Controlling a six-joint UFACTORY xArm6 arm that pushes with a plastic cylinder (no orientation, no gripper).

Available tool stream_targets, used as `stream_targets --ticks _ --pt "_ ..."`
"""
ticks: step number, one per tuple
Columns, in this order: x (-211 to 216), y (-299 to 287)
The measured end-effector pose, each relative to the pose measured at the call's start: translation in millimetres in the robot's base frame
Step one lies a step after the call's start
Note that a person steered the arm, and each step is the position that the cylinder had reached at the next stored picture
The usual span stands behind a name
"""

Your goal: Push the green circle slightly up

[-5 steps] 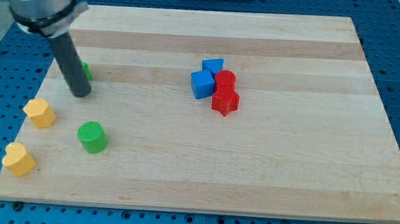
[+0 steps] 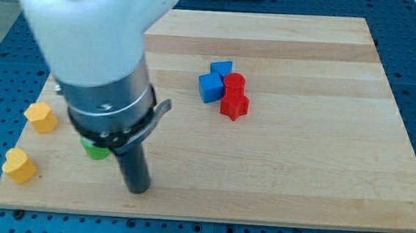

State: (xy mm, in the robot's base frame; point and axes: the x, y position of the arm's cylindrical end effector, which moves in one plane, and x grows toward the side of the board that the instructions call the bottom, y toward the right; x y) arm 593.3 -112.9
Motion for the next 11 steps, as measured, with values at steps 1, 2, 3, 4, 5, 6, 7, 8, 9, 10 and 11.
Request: stream_targets --ticks 1,2,3,4,5,6,7,8,9,10,11 --pt "-1 -27" --pt "-7 -44" --pt "-23 -44" --pt "-37 -44" --pt "-37 -46" --pt "-33 -55" --pt "-39 -70" --pt "-52 -77" --pt "-73 -76" --pt "-88 -66" --pt "-98 -41"
